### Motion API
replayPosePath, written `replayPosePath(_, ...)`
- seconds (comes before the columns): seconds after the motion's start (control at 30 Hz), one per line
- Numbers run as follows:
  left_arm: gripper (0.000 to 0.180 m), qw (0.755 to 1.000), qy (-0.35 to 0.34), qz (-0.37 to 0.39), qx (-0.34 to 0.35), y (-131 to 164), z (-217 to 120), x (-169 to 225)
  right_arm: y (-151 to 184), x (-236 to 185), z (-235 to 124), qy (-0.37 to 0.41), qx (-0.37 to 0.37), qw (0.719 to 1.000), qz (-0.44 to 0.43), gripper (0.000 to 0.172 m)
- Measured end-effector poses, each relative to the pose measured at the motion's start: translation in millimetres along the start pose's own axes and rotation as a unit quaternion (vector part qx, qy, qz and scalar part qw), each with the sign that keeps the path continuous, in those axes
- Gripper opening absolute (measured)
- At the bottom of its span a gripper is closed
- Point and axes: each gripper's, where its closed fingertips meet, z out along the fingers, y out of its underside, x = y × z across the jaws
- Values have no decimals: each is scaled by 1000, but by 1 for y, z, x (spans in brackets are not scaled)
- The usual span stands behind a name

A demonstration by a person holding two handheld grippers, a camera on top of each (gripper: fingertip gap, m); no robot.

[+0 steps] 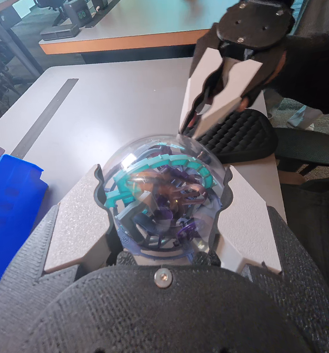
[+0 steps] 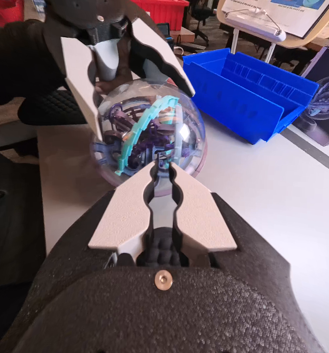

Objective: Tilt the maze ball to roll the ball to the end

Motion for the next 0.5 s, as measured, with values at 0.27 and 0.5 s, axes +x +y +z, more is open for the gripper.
replayPosePath(0.27, 123, 1000, -9, 2, 7, 1, -3, 2, 27, -37, 1, 45, -25, 998, 21, 67)
replayPosePath(0.5, 123, 1000, -18, -16, 16, 4, -10, -2, 42, -32, 16, 64, -54, 996, 25, 80)
